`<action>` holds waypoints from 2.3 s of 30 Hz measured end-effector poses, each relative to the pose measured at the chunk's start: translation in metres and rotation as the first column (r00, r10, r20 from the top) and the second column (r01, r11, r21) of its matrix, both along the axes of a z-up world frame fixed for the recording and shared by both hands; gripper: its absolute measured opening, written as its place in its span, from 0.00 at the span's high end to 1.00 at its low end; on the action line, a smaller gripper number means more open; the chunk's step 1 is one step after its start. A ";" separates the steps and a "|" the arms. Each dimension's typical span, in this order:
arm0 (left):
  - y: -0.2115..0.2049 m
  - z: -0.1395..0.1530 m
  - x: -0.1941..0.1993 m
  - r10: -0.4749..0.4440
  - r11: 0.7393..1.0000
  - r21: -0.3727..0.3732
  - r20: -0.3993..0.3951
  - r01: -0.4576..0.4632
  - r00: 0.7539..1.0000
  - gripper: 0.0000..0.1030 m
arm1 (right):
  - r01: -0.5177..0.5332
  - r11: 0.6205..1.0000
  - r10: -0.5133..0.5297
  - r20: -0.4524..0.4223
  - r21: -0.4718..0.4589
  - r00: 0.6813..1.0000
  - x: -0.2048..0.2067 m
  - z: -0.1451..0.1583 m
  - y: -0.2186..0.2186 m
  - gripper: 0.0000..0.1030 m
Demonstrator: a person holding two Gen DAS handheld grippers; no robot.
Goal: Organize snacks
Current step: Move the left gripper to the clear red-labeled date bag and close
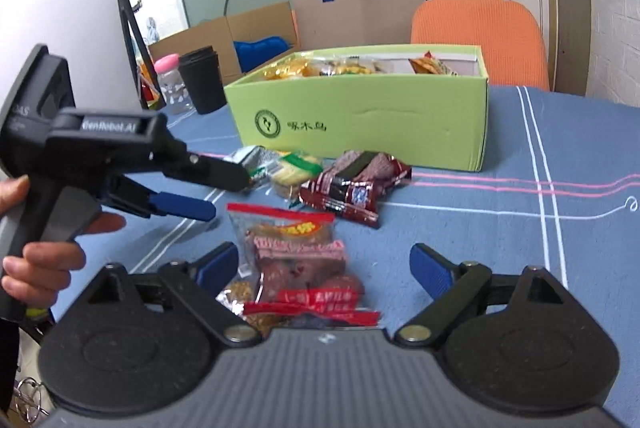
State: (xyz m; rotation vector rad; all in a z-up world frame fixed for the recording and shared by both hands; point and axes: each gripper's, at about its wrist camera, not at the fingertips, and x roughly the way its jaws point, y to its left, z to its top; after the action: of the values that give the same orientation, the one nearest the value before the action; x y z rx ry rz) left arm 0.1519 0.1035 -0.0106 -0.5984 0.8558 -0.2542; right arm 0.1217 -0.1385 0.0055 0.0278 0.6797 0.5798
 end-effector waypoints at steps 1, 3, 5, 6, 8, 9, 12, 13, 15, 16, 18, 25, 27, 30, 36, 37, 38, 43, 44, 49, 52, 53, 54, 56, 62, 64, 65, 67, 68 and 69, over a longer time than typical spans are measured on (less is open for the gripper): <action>-0.001 0.001 0.000 -0.001 1.000 0.003 -0.001 0.001 1.000 0.31 | 0.001 1.000 -0.001 -0.001 0.001 1.000 0.003 -0.001 0.003 0.11; -0.002 0.003 -0.003 0.001 1.000 0.007 0.004 -0.001 1.000 0.31 | -0.021 1.000 0.020 0.002 0.016 1.000 0.012 -0.002 0.011 0.11; -0.001 0.005 -0.006 0.010 1.000 0.007 0.008 -0.010 1.000 0.30 | -0.050 0.999 0.050 -0.030 0.006 0.998 0.026 -0.005 0.025 0.11; 0.000 0.006 -0.007 0.014 1.000 0.008 0.011 -0.014 1.000 0.30 | -0.069 0.998 0.069 -0.031 -0.007 0.997 0.031 -0.007 0.032 0.11; 0.002 0.007 -0.009 0.023 1.000 0.018 0.013 -0.023 1.000 0.29 | -0.077 0.996 0.075 -0.039 -0.050 0.996 0.039 -0.014 0.043 0.11; 0.003 0.007 -0.010 0.022 0.999 0.023 0.017 -0.023 1.000 0.28 | -0.051 0.995 0.048 -0.038 -0.085 0.998 0.041 -0.017 0.044 0.11; 0.003 0.006 -0.010 0.009 1.000 0.021 0.021 -0.010 1.000 0.28 | 0.064 0.991 -0.068 -0.029 -0.117 0.997 0.044 -0.020 0.026 0.11; 0.002 0.006 -0.010 0.003 1.000 0.019 0.022 -0.004 1.000 0.28 | 0.108 0.987 -0.113 -0.031 -0.118 0.993 0.044 -0.020 0.016 0.11; -0.001 0.005 -0.008 -0.008 1.000 0.015 0.022 0.007 1.000 0.28 | 0.174 0.980 -0.179 -0.043 -0.100 0.983 0.040 -0.019 -0.003 0.11; -0.004 0.005 -0.007 -0.015 1.000 0.014 0.022 0.015 1.000 0.28 | 0.193 0.978 -0.197 -0.048 -0.083 0.979 0.037 -0.018 -0.013 0.11; -0.011 0.006 -0.006 -0.033 0.999 0.024 0.026 0.032 0.999 0.28 | 0.210 0.977 -0.211 -0.027 -0.044 0.977 0.024 -0.013 -0.027 0.11; -0.054 0.012 0.006 -0.115 0.992 0.061 0.029 0.114 0.993 0.26 | 0.215 0.975 -0.214 0.013 -0.055 0.977 -0.001 -0.009 -0.036 0.11; -0.068 0.013 0.011 -0.137 0.987 0.086 0.025 0.134 0.990 0.26 | 0.201 0.978 -0.200 0.011 -0.052 0.980 -0.003 -0.010 -0.034 0.11; -0.086 0.011 0.017 -0.163 0.981 0.114 0.017 0.160 0.986 0.26 | 0.193 0.981 -0.193 0.000 -0.037 0.981 -0.003 -0.014 -0.033 0.11; -0.105 0.007 0.025 -0.197 0.973 0.120 -0.003 0.196 0.980 0.26 | 0.184 0.983 -0.184 -0.013 -0.017 0.983 -0.001 -0.016 -0.035 0.11; -0.107 0.006 0.026 -0.199 0.973 0.121 -0.006 0.199 0.980 0.26 | 0.182 0.983 -0.182 -0.016 -0.012 0.983 0.000 -0.016 -0.035 0.11; -0.108 0.005 0.027 -0.201 0.972 0.120 -0.010 0.200 0.980 0.26 | 0.180 0.984 -0.180 -0.021 -0.006 0.983 0.001 -0.017 -0.036 0.11; -0.112 0.002 0.034 -0.202 0.973 0.109 -0.029 0.204 0.979 0.26 | 0.177 0.984 -0.176 -0.038 0.012 0.984 0.004 -0.019 -0.037 0.11; -0.112 0.001 0.035 -0.205 0.974 0.096 -0.035 0.207 0.978 0.26 | 0.176 0.984 -0.176 -0.036 0.008 0.984 0.005 -0.018 -0.036 0.11; -0.108 -0.001 0.039 -0.227 0.973 0.024 -0.039 0.228 0.973 0.26 | 0.158 0.986 -0.157 0.015 -0.059 0.987 0.006 -0.013 -0.022 0.11; -0.111 -0.006 0.044 -0.242 0.970 0.001 -0.059 0.243 0.968 0.26 | 0.149 0.987 -0.149 0.007 -0.059 0.989 0.009 -0.015 -0.018 0.11; -0.112 -0.006 0.044 -0.242 0.970 0.006 -0.051 0.242 0.969 0.26 | 0.148 0.987 -0.148 -0.001 -0.061 0.989 0.010 -0.016 -0.018 0.11; -0.112 -0.006 0.045 -0.246 0.969 0.008 -0.050 0.247 0.968 0.26 | 0.148 0.987 -0.149 -0.008 -0.066 0.989 0.011 -0.017 -0.018 0.11; -0.114 -0.006 0.044 -0.254 0.967 0.017 -0.044 0.255 0.966 0.26 | 0.147 0.987 -0.149 -0.016 -0.068 0.989 0.011 -0.019 -0.019 0.11; -0.126 -0.005 0.038 -0.284 0.951 0.117 -0.029 0.286 0.958 0.67 | 0.103 0.989 -0.102 0.014 -0.109 0.995 0.005 -0.018 -0.007 0.38; -0.123 -0.001 0.035 -0.274 0.956 0.101 -0.027 0.275 0.961 0.76 | 0.112 0.983 -0.108 0.033 -0.142 0.994 0.001 -0.014 -0.005 0.38; -0.120 0.002 0.035 -0.268 0.959 0.090 -0.021 0.268 0.963 0.82 | 0.117 0.984 -0.112 0.041 -0.138 0.993 -0.002 -0.011 -0.006 0.38; -0.116 0.015 0.038 -0.268 0.962 0.052 0.014 0.267 0.963 0.82 | 0.124 0.983 -0.114 0.078 -0.135 0.990 -0.004 0.003 -0.008 0.38; -0.114 0.025 0.042 -0.261 0.965 0.042 0.042 0.260 0.964 0.82 | 0.125 0.983 -0.111 0.106 -0.135 0.988 -0.002 0.012 -0.008 0.38; -0.112 0.036 0.047 -0.254 0.967 0.040 0.075 0.252 0.964 0.82 | 0.125 0.983 -0.106 0.138 -0.134 0.985 0.003 0.023 -0.007 0.38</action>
State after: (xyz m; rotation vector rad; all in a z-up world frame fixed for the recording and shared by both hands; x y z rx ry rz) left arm 0.1989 -0.0080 0.0254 -0.4463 0.8571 -0.4936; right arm 0.1244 -0.1453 0.0285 -0.1027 0.5863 0.4162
